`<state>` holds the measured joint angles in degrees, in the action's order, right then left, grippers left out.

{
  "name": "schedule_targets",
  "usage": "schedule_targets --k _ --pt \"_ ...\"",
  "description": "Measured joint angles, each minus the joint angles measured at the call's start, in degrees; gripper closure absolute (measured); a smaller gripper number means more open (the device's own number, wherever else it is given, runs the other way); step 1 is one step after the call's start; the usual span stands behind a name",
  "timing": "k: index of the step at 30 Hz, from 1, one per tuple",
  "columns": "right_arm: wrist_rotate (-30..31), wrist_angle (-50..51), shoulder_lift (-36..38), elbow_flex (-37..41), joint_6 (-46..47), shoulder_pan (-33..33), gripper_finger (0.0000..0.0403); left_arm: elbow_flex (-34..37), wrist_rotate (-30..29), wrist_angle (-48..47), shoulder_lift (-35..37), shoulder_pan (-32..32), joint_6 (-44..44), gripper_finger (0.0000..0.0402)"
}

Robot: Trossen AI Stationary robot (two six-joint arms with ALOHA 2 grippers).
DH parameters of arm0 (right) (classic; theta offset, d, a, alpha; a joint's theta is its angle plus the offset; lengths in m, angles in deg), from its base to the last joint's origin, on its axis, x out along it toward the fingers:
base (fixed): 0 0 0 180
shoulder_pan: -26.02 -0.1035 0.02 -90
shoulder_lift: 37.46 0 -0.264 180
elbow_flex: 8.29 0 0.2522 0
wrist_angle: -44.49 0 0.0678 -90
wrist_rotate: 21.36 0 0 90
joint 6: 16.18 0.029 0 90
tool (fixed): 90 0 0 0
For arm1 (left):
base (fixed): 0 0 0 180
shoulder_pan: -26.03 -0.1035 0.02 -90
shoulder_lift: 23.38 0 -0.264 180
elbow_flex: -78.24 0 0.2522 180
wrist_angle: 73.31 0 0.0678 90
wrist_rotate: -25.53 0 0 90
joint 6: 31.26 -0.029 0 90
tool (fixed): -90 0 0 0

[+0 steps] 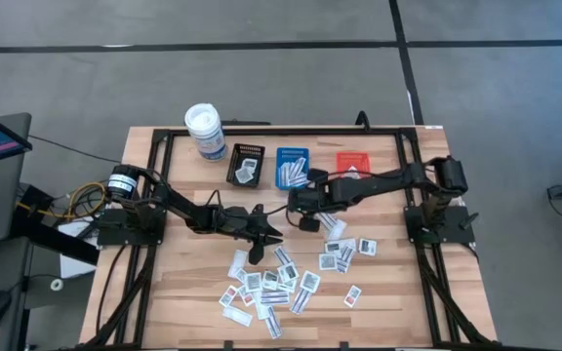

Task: Pick & Place First Aid Supplies
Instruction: Put the blue bandage into the blue bin

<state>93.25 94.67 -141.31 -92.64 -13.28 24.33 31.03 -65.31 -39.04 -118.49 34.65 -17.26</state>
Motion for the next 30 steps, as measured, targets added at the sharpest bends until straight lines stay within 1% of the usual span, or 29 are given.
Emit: schedule_targets --k 4,8,10,15,22,30 --pt "1.06 -0.74 0.04 -2.49 -4.28 2.93 0.0401 0.0 -0.02 0.0 0.0 0.0 0.0 0.0311" --pt "0.23 -1.13 -0.12 -2.94 -4.14 7.71 0.0402 0.0 -0.02 0.0 0.0 0.0 0.0 0.0311" --pt "-2.66 -1.04 -0.62 -2.95 -3.05 10.23 0.0402 0.0 0.0 0.0 0.0 -0.01 0.0 0.0311" --pt "-13.01 -2.36 -0.57 -2.97 -2.86 14.64 0.0402 0.0 0.0 0.0 0.0 0.0 0.0 0.0311" --pt "-15.57 -2.33 -0.57 -2.95 -2.41 16.9 0.0402 0.0 0.0 0.0 0.0 0.0 0.0 0.0311" --pt "-15.75 -2.42 -0.55 -2.95 -2.43 16.24 0.0402 0.0 -0.01 0.0 0.0 0.0 0.0 0.0311"
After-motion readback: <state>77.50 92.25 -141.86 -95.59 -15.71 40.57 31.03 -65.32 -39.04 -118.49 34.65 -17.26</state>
